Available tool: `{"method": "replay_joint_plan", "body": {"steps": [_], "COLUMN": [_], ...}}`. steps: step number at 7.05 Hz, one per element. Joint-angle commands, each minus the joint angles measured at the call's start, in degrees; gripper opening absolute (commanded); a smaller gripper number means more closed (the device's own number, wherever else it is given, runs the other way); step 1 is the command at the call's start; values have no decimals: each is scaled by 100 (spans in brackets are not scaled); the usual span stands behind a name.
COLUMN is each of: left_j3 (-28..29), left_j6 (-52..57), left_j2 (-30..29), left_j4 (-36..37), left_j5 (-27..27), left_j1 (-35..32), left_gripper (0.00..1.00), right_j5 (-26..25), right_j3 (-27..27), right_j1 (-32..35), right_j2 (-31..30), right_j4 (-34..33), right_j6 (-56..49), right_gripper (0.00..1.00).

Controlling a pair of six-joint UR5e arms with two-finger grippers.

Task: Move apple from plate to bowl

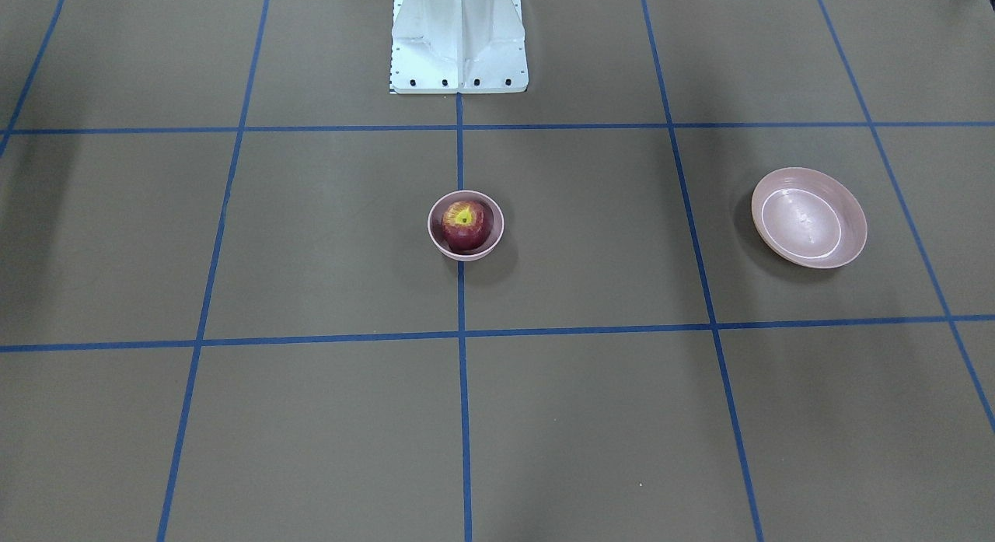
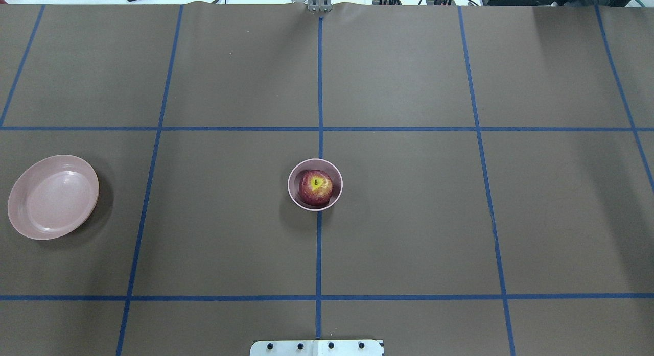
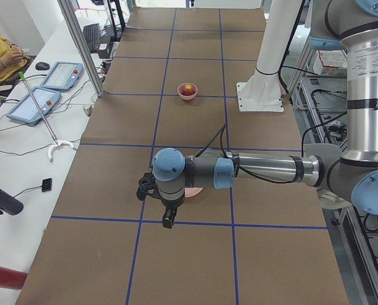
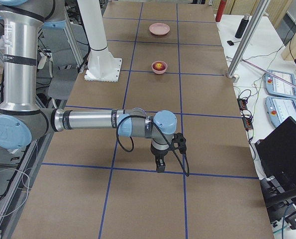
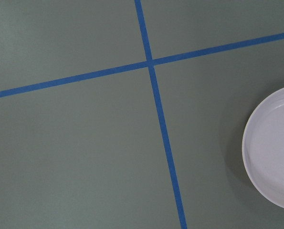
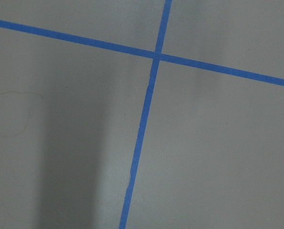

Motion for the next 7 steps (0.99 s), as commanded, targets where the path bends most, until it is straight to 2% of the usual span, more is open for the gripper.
{"method": "replay_joint_plan", "body": {"steps": [1, 4, 7], "left_j3": [23, 6, 23], "left_j6": [1, 1, 1], "left_j2": [40, 57, 58], "left_j4": [0, 0, 0], "left_j5": [0, 0, 0], "left_j1": [0, -9, 0], "left_gripper": [98, 98, 98], "right_j5": [-2, 7, 7], "right_j3": [-2, 41, 68], "right_j1": [6, 6, 6], "right_j2": [-9, 9, 17], "right_j4": [0, 9, 9], "right_j6": [0, 508, 554], "right_gripper": [100, 100, 100]}}
